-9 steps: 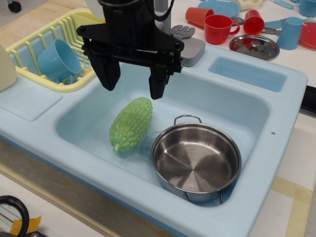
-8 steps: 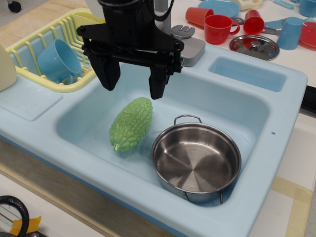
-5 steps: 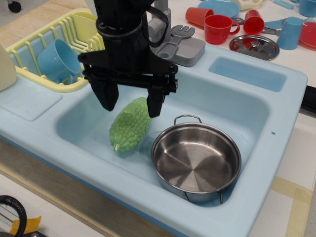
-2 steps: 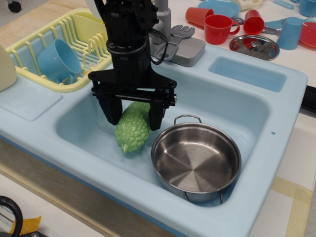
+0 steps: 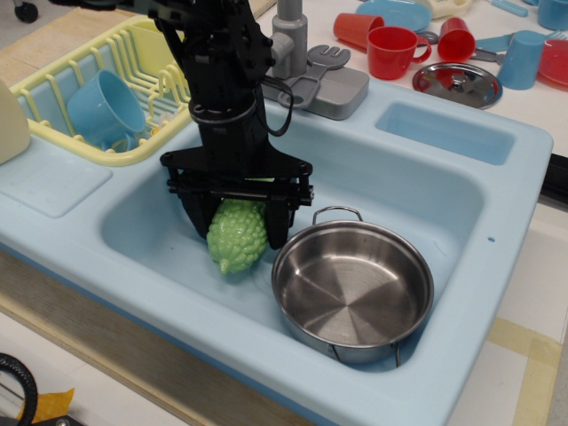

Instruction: Put green squash into pot or pan

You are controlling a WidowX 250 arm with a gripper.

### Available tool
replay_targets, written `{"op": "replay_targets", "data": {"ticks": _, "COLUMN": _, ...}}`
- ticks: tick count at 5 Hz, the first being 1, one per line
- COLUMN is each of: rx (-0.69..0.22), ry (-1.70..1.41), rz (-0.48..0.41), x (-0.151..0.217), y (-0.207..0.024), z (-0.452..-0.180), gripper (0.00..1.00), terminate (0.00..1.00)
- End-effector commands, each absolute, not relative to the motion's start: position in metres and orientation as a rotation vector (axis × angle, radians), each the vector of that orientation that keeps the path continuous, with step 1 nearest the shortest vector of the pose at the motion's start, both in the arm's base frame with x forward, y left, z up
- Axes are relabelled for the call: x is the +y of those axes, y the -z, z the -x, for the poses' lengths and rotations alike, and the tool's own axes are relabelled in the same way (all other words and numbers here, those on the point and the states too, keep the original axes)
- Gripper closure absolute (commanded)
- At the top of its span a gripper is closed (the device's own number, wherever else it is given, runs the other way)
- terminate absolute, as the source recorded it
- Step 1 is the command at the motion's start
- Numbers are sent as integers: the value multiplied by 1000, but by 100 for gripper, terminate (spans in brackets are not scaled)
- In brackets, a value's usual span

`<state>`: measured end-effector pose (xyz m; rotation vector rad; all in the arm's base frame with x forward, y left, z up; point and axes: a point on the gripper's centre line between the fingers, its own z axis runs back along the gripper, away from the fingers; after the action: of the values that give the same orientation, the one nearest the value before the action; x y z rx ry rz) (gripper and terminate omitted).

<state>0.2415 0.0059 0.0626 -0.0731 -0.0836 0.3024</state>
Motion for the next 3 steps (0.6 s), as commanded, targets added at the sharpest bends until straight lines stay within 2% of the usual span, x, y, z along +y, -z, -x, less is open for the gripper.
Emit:
{"op": "replay_targets", "data": {"ticks": 1, "rx": -137, "ry": -295, "rz": 31, "x": 3, "y": -87, "z": -245, "gripper": 100, "terminate": 0}}
{"op": "replay_targets", "data": {"ticks": 2, "rx": -159, "ry": -294, "rz": -33, "x": -6, "y": -119, "z": -244, "gripper": 100, "terminate": 0}}
{"op": "replay_targets", "data": {"ticks": 3, "rx": -238, "ry": -310, "rz": -27, "x": -20, "y": -143, "z": -231, "gripper": 100, "terminate": 0}}
